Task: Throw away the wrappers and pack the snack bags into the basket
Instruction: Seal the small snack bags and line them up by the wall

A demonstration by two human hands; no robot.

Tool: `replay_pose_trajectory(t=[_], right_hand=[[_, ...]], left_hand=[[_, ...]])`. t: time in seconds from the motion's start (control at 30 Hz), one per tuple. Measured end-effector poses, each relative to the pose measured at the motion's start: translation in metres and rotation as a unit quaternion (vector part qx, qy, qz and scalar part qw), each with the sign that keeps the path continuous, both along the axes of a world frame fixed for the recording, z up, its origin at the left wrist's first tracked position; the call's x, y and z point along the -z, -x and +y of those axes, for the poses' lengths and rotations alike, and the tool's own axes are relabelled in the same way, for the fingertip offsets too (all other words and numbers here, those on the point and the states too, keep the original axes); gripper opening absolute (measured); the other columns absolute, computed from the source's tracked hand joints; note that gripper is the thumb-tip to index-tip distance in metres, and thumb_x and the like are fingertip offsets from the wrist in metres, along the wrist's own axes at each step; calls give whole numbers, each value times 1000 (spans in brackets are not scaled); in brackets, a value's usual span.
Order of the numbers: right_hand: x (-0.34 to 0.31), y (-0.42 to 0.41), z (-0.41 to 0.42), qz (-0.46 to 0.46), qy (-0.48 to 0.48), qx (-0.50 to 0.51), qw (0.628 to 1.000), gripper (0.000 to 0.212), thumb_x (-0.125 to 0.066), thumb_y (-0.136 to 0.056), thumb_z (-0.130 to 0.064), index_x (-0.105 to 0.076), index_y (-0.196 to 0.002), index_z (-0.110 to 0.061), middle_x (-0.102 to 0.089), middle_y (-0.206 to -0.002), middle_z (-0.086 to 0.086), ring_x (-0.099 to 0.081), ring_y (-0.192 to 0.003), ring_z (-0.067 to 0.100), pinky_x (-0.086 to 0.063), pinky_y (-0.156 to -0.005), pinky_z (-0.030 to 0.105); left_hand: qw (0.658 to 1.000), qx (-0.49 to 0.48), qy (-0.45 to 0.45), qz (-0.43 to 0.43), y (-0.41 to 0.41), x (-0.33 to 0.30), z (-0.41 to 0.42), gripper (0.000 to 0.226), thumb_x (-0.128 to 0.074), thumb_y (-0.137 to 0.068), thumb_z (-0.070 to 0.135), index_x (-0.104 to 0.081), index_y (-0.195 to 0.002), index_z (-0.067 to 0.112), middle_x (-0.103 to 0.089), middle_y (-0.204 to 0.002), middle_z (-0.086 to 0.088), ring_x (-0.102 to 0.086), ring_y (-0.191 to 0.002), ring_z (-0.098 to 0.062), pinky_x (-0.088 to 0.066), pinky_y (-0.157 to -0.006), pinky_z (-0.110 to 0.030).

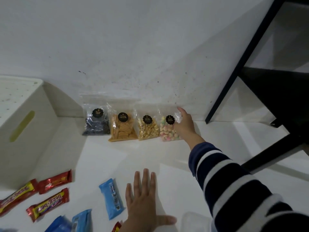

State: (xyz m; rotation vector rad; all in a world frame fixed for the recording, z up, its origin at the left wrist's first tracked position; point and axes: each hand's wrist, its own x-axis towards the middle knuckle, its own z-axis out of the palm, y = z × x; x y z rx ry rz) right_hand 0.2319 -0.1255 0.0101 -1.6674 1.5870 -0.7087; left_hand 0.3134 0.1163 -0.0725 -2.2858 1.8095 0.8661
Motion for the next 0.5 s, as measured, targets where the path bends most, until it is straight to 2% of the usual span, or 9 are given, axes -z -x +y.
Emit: replay_pose_trajectory(t=[0.07,0.13,0.17,0.23,0.33,0.4,0.5], right_hand=[[-10,4,18,14,-1,-4,1000,64,-59,-85,-7,-37,-139,-32,-39,-139,5,-47,-121,23,-49,-85,25],[-24,10,46,7,1,-27,1000,55,-53,-87,-3,-45,-135,-29,-43,-137,5,-52,-107,14,-45,-69,11],[-30,14,62,10,2,-45,999,54,-50,-86,0,-48,-133,-27,-45,-134,5,-51,-99,10,-43,-66,8],[-40,22,99,40,20,-81,996,53,-47,-86,1,-51,-131,-27,-47,-133,4,-49,-101,12,-40,-80,16],[-51,38,153,96,19,-146,984,44,-50,-90,-8,-52,-131,-25,-48,-136,4,-47,-120,20,-36,-96,22],[-57,48,187,144,-17,-194,970,38,-52,-92,-15,-53,-128,-24,-49,-136,2,-46,-124,19,-36,-96,23],[-68,57,232,188,-76,-249,947,35,-53,-92,-20,-54,-126,-24,-50,-134,0,-48,-121,16,-37,-85,19]], left_hand=[[1000,8,-9,10,-1,-5,-1,142,-45,-40,96,49,-124,29,58,-128,3,51,-123,-24,26,-103,-50],[999,22,-15,20,-2,-14,0,141,-48,-47,93,41,-134,27,55,-132,1,49,-124,-25,24,-105,-50],[999,26,-11,21,-3,-19,3,137,-49,-52,91,37,-138,26,52,-136,1,47,-127,-26,22,-107,-49],[999,32,9,12,-6,-32,10,121,-52,-68,79,23,-145,24,39,-148,1,35,-137,-26,15,-112,-48],[998,47,37,24,-10,-61,23,75,-50,-90,48,-13,-150,21,0,-160,-1,6,-147,-23,-1,-118,-48],[996,46,59,44,-12,-87,35,56,-49,-93,41,-32,-144,23,-26,-154,-2,-17,-144,-23,-13,-118,-45],[994,15,60,86,-16,-119,64,50,-48,-95,37,-37,-141,21,-41,-145,-4,-42,-130,-23,-35,-107,-35]])
